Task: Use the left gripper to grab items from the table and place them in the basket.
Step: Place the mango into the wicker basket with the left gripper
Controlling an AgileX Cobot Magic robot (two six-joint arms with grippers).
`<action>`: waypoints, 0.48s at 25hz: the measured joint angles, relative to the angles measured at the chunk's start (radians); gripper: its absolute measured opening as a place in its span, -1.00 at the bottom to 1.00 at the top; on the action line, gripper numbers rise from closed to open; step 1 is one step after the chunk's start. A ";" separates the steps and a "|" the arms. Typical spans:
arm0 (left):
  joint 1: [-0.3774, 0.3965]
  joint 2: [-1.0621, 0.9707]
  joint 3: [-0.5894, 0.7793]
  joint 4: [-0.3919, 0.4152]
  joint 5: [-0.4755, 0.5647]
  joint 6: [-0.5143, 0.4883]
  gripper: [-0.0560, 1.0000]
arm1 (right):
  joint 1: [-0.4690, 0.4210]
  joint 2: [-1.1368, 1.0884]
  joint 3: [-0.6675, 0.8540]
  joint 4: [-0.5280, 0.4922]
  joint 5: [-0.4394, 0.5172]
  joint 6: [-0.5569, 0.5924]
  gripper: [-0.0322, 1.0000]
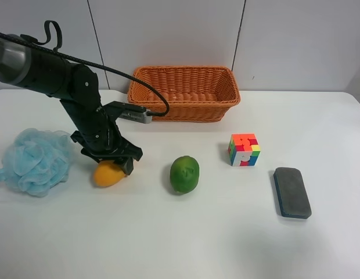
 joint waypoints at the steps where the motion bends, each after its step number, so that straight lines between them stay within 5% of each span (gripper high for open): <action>1: 0.000 -0.004 0.000 0.000 0.005 0.000 0.26 | 0.000 0.000 0.000 0.000 0.000 0.000 0.99; 7: 0.000 -0.141 -0.033 0.011 0.075 0.000 0.26 | 0.000 0.000 0.000 0.000 0.000 0.000 0.99; 12: 0.000 -0.286 -0.204 0.144 0.106 0.000 0.26 | 0.000 0.000 0.000 0.000 0.000 0.000 0.99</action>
